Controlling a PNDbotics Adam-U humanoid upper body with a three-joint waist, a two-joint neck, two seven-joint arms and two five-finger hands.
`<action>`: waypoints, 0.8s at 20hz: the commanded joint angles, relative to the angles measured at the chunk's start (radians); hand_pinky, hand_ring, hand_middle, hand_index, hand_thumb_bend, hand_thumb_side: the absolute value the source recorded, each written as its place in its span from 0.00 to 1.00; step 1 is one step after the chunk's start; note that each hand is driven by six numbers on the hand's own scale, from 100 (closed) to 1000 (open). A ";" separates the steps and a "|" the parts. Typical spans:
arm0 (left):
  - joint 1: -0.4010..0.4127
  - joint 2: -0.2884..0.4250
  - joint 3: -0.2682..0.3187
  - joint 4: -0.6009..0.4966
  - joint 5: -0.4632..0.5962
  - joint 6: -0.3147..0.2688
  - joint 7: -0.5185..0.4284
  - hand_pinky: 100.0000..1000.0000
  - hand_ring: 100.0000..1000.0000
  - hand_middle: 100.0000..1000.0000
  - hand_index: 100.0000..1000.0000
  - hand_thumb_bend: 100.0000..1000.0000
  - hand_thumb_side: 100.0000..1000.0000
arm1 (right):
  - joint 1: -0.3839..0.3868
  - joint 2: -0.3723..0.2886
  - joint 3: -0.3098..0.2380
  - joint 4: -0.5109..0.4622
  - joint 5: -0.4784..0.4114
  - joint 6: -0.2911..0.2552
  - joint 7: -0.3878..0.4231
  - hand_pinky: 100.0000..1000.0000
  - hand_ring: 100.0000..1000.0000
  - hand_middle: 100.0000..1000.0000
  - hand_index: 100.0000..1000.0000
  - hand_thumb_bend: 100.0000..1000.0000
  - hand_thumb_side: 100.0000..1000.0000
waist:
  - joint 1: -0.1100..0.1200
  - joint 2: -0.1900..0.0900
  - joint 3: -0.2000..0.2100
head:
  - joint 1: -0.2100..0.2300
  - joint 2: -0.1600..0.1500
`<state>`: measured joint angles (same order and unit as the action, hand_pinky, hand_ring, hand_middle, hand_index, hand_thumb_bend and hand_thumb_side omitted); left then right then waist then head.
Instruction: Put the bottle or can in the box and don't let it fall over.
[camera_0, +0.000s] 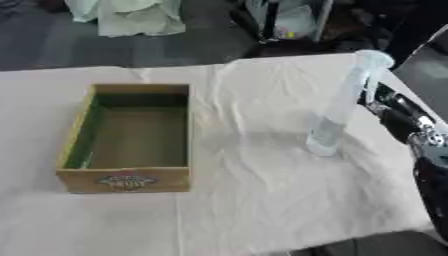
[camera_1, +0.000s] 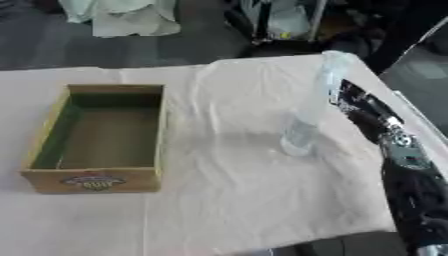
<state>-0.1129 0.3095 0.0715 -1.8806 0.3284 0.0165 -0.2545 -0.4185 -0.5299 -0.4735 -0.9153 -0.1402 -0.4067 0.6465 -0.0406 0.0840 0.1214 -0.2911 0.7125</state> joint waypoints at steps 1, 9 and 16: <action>-0.003 0.018 0.008 -0.014 -0.001 -0.003 -0.001 1.00 1.00 1.00 0.75 0.00 0.79 | -0.005 -0.055 -0.006 -0.002 -0.009 -0.013 0.009 1.00 1.00 1.00 1.00 0.00 0.41 | -0.001 -0.016 -0.003 | 0.004 -0.009; -0.001 0.019 0.009 -0.013 0.000 -0.004 0.001 1.00 1.00 1.00 0.75 0.00 0.78 | 0.009 -0.070 0.000 0.020 -0.017 -0.037 0.026 1.00 1.00 1.00 1.00 0.00 0.41 | -0.002 -0.019 -0.004 | 0.003 -0.008; 0.002 0.021 0.010 -0.013 0.000 -0.005 0.001 1.00 1.00 1.00 0.75 0.00 0.79 | 0.025 -0.076 0.005 0.035 -0.019 -0.062 0.054 1.00 1.00 1.00 1.00 0.00 0.41 | -0.002 -0.020 -0.006 | 0.004 -0.007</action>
<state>-0.1058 0.3095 0.0717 -1.8806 0.3282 0.0160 -0.2540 -0.3848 -0.5553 -0.4669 -0.8743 -0.1480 -0.4580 0.6912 -0.0430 0.0788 0.1170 -0.2888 0.7124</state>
